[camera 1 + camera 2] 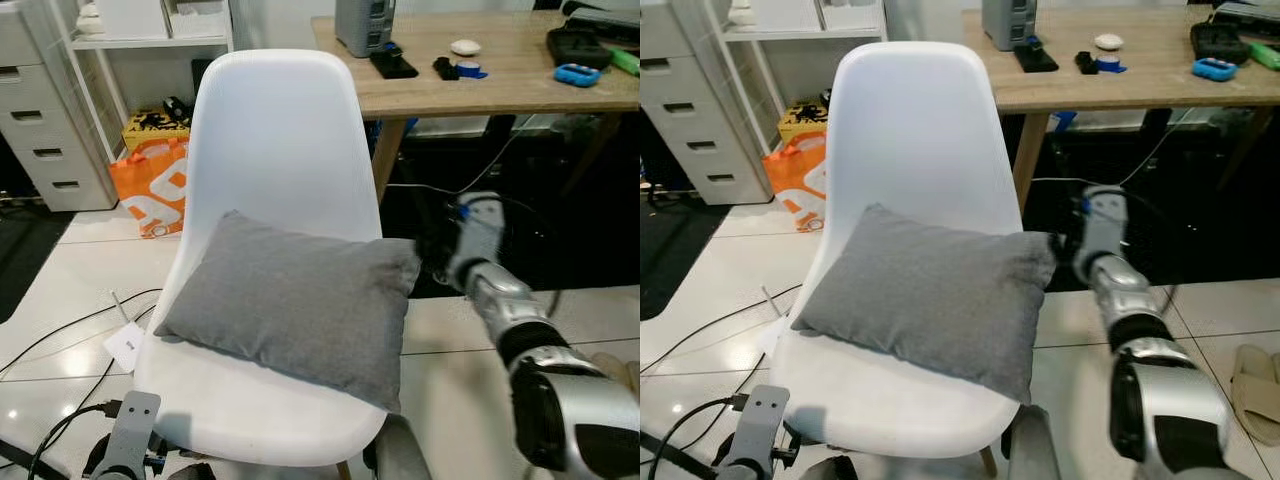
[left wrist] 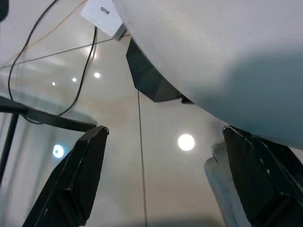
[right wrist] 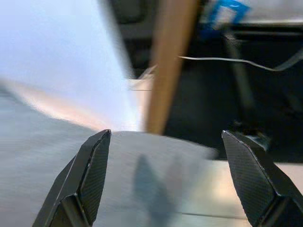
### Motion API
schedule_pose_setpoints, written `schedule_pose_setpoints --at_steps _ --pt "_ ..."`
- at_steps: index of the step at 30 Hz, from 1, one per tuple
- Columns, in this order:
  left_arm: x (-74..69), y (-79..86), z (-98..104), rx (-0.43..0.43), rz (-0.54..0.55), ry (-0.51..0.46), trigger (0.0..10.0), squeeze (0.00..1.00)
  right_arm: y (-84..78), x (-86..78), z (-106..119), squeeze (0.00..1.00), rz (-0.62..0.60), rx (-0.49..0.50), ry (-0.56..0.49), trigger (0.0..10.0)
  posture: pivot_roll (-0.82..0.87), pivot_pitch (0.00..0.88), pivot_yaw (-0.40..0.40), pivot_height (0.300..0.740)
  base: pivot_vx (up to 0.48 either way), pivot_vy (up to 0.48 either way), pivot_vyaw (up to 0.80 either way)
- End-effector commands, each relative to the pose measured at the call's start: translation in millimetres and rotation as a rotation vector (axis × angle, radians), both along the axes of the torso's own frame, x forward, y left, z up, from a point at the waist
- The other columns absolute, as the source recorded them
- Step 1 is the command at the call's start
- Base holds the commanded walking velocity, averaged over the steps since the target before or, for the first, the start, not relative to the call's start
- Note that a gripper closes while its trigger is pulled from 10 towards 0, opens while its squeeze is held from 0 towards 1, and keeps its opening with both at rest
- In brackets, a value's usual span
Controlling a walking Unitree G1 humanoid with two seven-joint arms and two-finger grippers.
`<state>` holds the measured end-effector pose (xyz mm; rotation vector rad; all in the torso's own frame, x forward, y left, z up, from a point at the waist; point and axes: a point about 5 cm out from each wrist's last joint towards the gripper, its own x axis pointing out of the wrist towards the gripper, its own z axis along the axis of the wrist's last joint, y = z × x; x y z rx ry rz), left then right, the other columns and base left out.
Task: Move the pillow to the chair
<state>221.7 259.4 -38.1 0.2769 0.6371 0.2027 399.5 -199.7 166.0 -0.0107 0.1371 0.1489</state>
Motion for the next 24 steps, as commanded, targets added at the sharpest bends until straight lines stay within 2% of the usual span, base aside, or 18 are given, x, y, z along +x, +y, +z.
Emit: schedule_pose_setpoints --at_steps 1,7,10,13,24 --pt "4.2 7.3 5 -0.005 0.028 -0.007 10.0 0.0 -0.3 -6.9 -20 0.0 -0.003 0.007 0.063 10.0 -0.15 0.064 -0.015 0.489 0.0 0.0 0.0" --pt "11.0 9.0 9 -0.027 0.067 -0.019 10.0 0.0 0.3 -12.0 -34 0.0 -0.009 0.003 0.109 10.0 -0.15 0.065 -0.018 0.509 0.0 0.0 0.0" --pt "12.9 4.0 7 -0.025 0.063 0.008 10.0 0.0 -3.3 -11.8 -31 0.0 -0.002 0.004 0.098 10.0 -0.15 0.067 -0.02 0.528 -0.48 0.0 0.0" --pt "14.7 2.0 9 -0.024 0.051 -0.016 10.0 0.0 -4.9 -11.3 -29 0.0 -0.002 -0.004 0.091 10.0 -0.16 0.066 -0.021 0.538 -0.439 0.0 0.0" --pt "18.1 -4.5 11 -0.017 0.027 -0.041 10.0 0.0 -2.3 -10.1 -27 0.0 0.015 -0.016 0.078 10.0 -0.16 0.068 -0.021 0.587 0.0 0.0 0.0"
